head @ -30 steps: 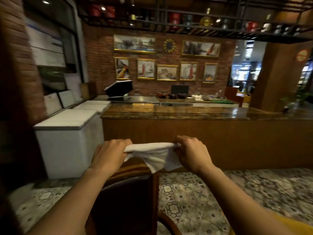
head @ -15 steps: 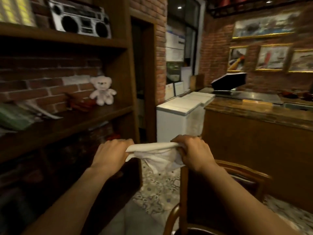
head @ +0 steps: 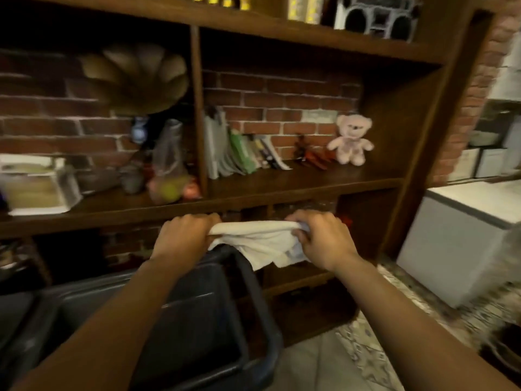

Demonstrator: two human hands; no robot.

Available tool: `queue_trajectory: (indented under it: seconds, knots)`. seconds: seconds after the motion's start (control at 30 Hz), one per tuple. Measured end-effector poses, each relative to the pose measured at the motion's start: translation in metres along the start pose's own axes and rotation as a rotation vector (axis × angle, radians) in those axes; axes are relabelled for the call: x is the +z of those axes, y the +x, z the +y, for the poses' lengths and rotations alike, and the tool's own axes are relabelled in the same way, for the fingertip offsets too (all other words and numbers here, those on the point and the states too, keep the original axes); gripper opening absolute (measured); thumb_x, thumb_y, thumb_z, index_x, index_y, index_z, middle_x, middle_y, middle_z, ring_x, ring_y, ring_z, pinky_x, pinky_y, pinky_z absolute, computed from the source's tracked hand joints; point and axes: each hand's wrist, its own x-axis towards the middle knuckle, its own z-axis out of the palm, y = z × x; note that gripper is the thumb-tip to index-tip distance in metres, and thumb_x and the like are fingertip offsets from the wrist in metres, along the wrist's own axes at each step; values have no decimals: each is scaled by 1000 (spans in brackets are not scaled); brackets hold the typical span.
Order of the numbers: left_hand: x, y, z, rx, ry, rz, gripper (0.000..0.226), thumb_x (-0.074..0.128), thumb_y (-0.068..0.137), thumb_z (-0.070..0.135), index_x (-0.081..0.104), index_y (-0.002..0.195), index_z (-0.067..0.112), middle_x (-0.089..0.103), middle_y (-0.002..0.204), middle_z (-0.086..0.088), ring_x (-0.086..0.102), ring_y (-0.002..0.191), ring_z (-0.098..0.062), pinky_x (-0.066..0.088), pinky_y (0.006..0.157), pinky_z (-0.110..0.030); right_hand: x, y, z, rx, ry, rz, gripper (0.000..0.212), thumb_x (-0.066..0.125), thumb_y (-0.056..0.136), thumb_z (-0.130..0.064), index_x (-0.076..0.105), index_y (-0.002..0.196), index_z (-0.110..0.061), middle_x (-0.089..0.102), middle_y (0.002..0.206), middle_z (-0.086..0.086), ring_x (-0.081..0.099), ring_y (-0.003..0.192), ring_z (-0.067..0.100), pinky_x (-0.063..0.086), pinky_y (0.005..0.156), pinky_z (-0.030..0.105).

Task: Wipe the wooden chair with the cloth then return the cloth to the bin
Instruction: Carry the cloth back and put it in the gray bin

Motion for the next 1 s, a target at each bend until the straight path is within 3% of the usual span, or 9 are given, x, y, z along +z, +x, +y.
queue_trajectory:
  seconds: [0.2, 0.43, 0.73, 1.0]
  knots:
    - [7, -31, -137, -208, 50, -2, 22, 62, 92, 48, 63, 112, 37, 72, 114, 3, 69, 103, -30, 50, 81, -39, 94, 59, -112, -126, 105, -98, 28, 61, 90, -20, 64, 109, -39, 69, 109, -8, 64, 101, 22, 52, 80, 39]
    - [44, -49, -217, -380, 76, -103, 27, 56, 96, 43, 60, 123, 39, 70, 120, -1, 68, 106, -31, 51, 84, -41, 177, 98, -165, -213, 182, -184, 29, 63, 91, -18, 65, 111, -39, 69, 112, -9, 62, 104, 18, 49, 84, 38]
    - [156, -67, -262, -466, -7, -278, 36, 53, 95, 51, 48, 131, 49, 64, 135, 5, 66, 115, -28, 50, 86, -41, 303, 96, -154, -194, 253, -411, 28, 61, 93, -19, 63, 114, -37, 69, 112, -8, 63, 102, 16, 48, 79, 32]
    - [279, -95, -253, -543, -42, -421, 41, 50, 100, 41, 43, 140, 48, 60, 138, 8, 66, 113, -22, 53, 91, -37, 399, 48, -110, -136, 252, -641, 33, 68, 88, -18, 64, 117, -32, 69, 115, -5, 65, 105, 17, 49, 86, 30]
